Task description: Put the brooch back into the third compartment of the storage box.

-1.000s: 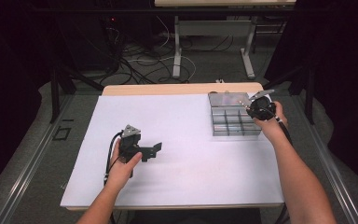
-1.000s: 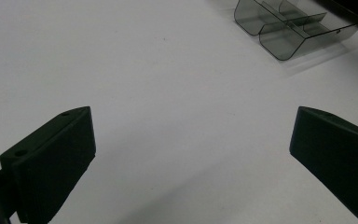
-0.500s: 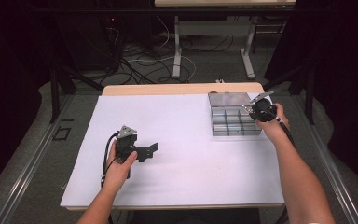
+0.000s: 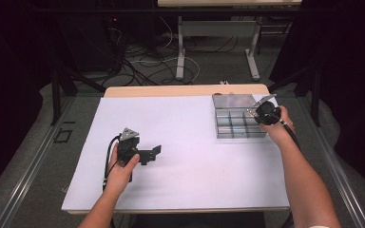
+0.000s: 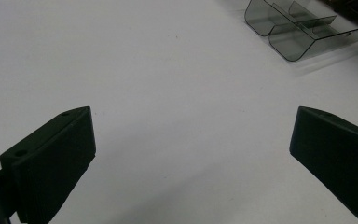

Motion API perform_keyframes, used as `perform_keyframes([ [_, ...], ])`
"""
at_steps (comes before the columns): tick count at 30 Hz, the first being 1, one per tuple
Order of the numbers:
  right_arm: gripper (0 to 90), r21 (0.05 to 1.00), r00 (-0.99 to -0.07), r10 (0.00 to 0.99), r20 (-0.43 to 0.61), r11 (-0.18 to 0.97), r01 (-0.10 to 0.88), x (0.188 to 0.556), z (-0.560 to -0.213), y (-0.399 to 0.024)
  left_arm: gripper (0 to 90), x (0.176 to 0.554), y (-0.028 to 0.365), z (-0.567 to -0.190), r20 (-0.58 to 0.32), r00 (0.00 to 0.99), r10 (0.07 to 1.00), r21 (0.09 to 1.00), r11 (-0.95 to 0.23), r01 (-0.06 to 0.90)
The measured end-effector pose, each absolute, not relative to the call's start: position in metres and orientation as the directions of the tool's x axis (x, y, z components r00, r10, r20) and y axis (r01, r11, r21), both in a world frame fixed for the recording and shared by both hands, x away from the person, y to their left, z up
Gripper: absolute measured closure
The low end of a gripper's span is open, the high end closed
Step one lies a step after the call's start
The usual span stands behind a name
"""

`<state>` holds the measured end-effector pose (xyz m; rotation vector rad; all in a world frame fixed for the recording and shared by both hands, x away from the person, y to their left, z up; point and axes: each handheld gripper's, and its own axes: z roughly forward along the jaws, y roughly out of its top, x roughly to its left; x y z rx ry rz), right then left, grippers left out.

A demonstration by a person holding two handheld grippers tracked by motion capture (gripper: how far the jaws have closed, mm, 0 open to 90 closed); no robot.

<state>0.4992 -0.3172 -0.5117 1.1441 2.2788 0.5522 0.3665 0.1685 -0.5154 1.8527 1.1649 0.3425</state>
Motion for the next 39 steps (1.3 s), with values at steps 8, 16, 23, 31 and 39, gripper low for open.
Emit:
perform_keyframes([
  [8,71.7,0.577,-0.49,0.824,-0.284,0.555,0.599,0.5,-0.513,-0.315,0.4,0.366,0.169,-0.515,-0.215,0.519,0.827,0.799,-0.157,0.581],
  [16,63.2,0.614,-0.48,0.833,-0.275,0.536,0.58,0.498,-0.507,-0.314,0.4,0.366,0.169,-0.515,-0.214,0.517,0.829,0.798,-0.157,0.582],
  [23,56.5,0.662,-0.462,0.859,-0.219,0.479,0.577,0.489,-0.498,-0.311,0.4,0.367,0.169,-0.515,-0.215,0.519,0.827,0.799,-0.156,0.58],
  [31,36.3,0.69,-0.456,0.883,-0.113,0.4,0.604,0.476,-0.485,-0.304,0.4,0.367,0.169,-0.515,-0.215,0.522,0.825,0.801,-0.157,0.578],
  [39,14.7,0.706,-0.427,0.903,-0.04,0.328,0.628,0.456,-0.48,-0.295,0.4,0.368,0.171,-0.516,-0.223,0.523,0.823,0.797,-0.156,0.584],
])
